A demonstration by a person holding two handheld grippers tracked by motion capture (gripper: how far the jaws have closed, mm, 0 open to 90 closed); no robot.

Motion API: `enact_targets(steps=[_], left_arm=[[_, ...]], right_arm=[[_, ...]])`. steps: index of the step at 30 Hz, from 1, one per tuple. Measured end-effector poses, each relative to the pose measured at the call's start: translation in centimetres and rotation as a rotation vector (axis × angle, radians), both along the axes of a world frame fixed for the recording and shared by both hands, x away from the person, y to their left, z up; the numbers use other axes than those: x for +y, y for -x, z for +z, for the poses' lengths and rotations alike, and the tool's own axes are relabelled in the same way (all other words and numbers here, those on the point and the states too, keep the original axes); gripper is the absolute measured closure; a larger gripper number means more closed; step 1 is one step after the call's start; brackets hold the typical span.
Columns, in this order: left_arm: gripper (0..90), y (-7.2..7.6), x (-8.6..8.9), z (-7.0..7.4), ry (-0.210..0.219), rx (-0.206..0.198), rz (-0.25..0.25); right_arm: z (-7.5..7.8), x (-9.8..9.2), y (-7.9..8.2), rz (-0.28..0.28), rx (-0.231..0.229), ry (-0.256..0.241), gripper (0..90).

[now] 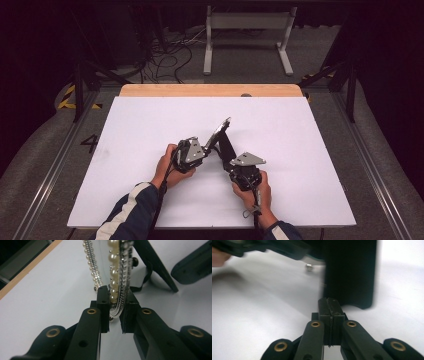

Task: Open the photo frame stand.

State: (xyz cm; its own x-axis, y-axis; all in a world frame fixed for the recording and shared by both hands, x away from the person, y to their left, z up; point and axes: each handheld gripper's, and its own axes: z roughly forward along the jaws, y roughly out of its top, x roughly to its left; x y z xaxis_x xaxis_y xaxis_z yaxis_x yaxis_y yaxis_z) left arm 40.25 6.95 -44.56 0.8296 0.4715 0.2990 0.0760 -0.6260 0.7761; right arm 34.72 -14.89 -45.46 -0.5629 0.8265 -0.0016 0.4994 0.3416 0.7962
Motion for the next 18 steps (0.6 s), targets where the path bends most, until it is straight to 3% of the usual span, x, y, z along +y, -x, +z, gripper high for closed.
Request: enact_targets(steps=[3, 10, 13, 16, 18], left_arm=[[79.7, 0.1, 0.3, -0.3, 0.025, 0.011, 0.012], [80.0, 0.3, 0.1, -0.3, 0.015, -0.002, 0.014], [80.1, 0.3, 0.1, -0.4, 0.016, -0.008, 0.014], [79.8, 0.2, 0.0, -0.5, 0.02, -0.002, 0.016], [74.5, 0.0, -0.3, -0.9, 0.009, 0.001, 0.024]], right_arm=[[0.1, -0.7, -0.3, -0.011, 0.011, -0.034, 90.0], [0.9, -0.4, 0.3, 0.017, -0.027, -0.04, 90.0], [1.2, -0.1, 0.6, 0.041, -0.037, -0.06, 90.0], [1.3, 0.3, 0.6, 0.101, -0.061, -0.092, 90.0], [1.1, 1.2, 0.5, 0.116, -0.063, -0.082, 88.8]])
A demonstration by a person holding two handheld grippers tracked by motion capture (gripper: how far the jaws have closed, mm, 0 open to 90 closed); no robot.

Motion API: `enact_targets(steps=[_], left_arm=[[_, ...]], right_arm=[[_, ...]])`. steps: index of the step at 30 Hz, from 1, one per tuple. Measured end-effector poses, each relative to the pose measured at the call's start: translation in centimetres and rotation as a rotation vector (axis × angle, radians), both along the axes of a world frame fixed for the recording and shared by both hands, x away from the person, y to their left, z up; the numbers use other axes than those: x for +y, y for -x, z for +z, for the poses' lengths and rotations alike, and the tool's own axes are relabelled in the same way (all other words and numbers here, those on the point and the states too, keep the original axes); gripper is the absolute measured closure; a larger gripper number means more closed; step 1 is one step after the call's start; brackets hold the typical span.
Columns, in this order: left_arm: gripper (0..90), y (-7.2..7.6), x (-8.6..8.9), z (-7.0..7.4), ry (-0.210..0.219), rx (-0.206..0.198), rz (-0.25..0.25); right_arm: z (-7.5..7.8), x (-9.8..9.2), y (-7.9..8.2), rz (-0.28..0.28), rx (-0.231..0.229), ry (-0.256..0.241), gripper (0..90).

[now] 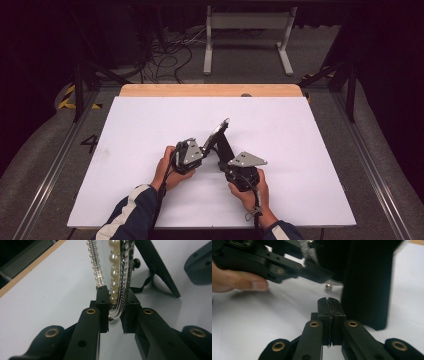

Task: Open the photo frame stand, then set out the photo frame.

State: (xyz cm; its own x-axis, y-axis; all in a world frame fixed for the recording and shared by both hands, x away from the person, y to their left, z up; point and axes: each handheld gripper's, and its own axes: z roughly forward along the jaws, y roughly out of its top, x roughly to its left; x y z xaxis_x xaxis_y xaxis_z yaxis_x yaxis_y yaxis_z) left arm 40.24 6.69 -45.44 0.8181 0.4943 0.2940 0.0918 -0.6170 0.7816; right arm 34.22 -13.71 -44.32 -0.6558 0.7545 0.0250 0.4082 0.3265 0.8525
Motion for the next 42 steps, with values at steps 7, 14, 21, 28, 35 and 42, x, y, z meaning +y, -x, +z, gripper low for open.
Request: enact_targets(steps=[7, 14, 21, 28, 35, 42], left_arm=[[79.4, -0.4, -0.5, -0.6, -0.023, -0.02, 0.011], [80.1, 0.2, -0.7, -0.4, -0.092, -0.064, -0.007], [77.9, 1.1, -0.7, -0.2, -0.125, -0.079, -0.018], [77.2, 1.9, -0.7, 0.0, -0.125, -0.082, -0.037], [70.4, 1.7, 0.1, -0.1, 0.043, 0.011, -0.066], [60.3, 1.4, 0.3, 0.8, 0.186, 0.062, -0.089]], right_arm=[[-1.7, 2.1, -0.9, -0.039, 0.028, 0.086, 88.4], [-1.9, 1.9, -0.6, -0.125, 0.034, 0.128, 90.0], [-1.7, 0.7, -0.2, -0.119, 0.065, 0.119, 90.0], [-1.6, -0.5, 0.0, -0.092, 0.089, 0.116, 90.0], [-1.5, -1.8, 0.0, -0.041, 0.098, 0.095, 90.0], [-0.9, -1.8, -0.2, 0.023, 0.069, 0.071, 86.6]])
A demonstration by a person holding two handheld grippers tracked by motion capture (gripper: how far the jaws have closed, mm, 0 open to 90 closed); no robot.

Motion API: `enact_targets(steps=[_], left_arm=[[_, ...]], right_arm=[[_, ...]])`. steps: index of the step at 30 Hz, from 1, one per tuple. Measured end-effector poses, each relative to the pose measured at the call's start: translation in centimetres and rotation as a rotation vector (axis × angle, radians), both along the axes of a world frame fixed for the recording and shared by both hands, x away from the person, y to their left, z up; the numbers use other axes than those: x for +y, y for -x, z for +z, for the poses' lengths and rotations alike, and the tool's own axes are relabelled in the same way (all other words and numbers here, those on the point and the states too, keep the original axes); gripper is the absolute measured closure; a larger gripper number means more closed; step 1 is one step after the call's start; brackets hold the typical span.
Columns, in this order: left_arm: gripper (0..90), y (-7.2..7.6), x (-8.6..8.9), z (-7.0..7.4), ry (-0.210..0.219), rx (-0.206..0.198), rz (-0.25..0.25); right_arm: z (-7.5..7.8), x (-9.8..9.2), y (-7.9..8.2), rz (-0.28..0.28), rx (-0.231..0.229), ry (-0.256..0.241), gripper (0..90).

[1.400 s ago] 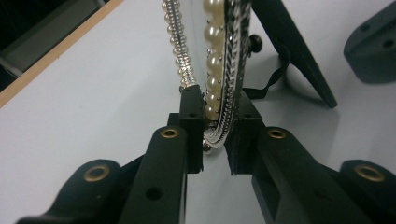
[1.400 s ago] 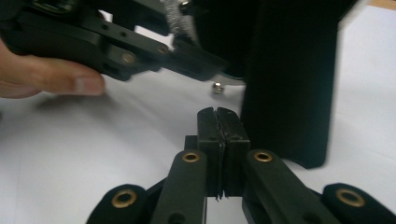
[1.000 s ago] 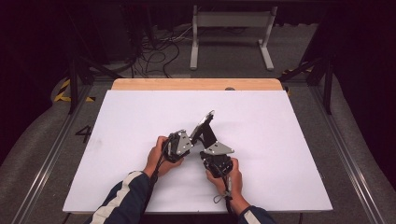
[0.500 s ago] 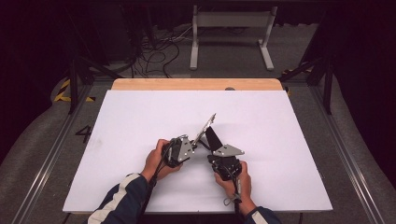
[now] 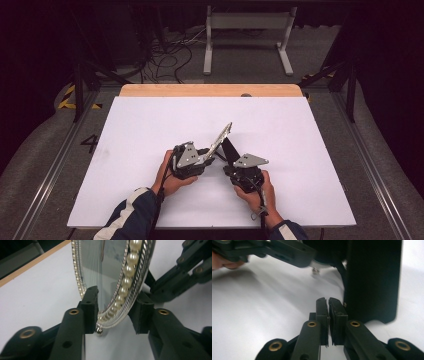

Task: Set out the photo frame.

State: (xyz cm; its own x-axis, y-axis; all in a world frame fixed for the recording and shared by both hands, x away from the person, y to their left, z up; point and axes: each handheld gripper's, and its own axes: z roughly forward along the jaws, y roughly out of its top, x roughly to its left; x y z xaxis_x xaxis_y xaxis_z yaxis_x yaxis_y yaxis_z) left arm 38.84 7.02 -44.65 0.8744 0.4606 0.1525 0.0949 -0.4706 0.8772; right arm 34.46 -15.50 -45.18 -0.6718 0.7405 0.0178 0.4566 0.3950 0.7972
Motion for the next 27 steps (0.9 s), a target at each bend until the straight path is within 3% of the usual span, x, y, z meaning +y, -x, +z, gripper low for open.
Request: enact_targets(steps=[6, 11, 15, 20, 25, 27], left_arm=[[65.9, -0.3, -0.5, 0.4, 0.013, -0.003, -0.004], [73.0, -0.1, 0.0, 0.7, -0.045, -0.026, 0.008], [74.7, 0.3, 0.1, 0.8, -0.053, -0.029, 0.018], [75.0, 0.7, 0.3, 0.8, -0.033, -0.025, 0.016], [72.4, 0.9, 0.4, 0.7, 0.011, 0.012, -0.012], [71.4, 1.0, 0.4, 0.7, 0.011, 0.014, -0.022]], right_arm=[[-0.3, 0.2, -0.2, -0.013, -0.002, -0.01, 87.6], [-0.5, 0.3, -0.3, -0.017, 0.012, -0.019, 90.0], [-0.3, 0.5, 0.0, -0.016, 0.013, -0.006, 90.0], [-0.4, 0.5, 0.0, -0.025, 0.023, -0.013, 90.0], [-0.3, 0.0, -0.1, -0.046, 0.017, -0.004, 90.0], [-0.2, -0.2, -0.2, -0.054, 0.018, -0.004, 90.0]])
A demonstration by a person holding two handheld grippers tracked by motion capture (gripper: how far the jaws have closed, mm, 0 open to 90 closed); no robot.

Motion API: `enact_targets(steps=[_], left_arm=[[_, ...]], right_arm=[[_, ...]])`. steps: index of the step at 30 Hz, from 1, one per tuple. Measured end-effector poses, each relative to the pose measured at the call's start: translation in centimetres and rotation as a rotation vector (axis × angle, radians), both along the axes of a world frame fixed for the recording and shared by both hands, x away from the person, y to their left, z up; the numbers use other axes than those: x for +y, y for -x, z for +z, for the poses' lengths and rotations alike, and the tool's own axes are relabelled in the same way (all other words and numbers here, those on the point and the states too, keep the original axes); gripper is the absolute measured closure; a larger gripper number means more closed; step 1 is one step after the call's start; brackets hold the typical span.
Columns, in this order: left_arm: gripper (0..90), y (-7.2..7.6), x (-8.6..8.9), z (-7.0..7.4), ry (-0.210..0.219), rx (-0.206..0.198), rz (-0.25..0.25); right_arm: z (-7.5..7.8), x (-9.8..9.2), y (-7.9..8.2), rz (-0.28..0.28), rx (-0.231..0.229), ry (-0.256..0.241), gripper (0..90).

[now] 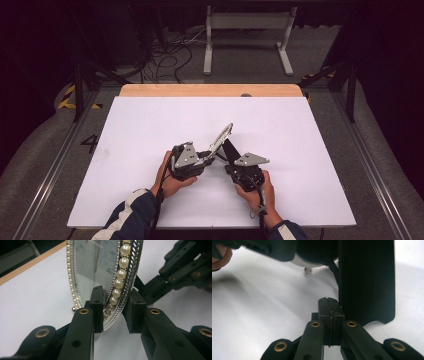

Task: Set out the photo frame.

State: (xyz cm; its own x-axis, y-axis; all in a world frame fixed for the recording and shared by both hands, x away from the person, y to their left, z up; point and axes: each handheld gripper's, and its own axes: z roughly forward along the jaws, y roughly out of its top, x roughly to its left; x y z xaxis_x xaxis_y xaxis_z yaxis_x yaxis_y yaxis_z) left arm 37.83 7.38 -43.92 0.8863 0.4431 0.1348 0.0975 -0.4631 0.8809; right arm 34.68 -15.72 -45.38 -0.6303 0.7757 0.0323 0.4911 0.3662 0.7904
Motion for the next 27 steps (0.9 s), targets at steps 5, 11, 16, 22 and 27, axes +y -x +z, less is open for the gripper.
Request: enact_targets(steps=[5, 11, 16, 22, 27], left_arm=[[68.3, 0.1, 0.2, 0.2, 0.025, 0.02, -0.022], [72.3, 0.4, 0.3, 0.4, 0.0, 0.011, -0.046], [75.8, 0.3, 0.2, 0.3, -0.002, 0.015, -0.061], [76.1, 0.3, -0.1, 0.3, -0.001, 0.015, -0.064], [76.1, 0.3, -0.5, 0.4, -0.007, 0.017, -0.062]], right_arm=[[0.1, -0.5, -0.4, -0.002, -0.004, 0.0, 90.0], [0.1, -1.1, -0.9, -0.023, -0.003, -0.015, 90.0], [0.1, -1.5, -1.2, -0.03, -0.004, -0.019, 90.0], [0.0, -2.0, -1.4, -0.023, -0.006, -0.018, 90.0], [-0.1, -2.2, -1.7, -0.035, -0.01, -0.007, 90.0]])
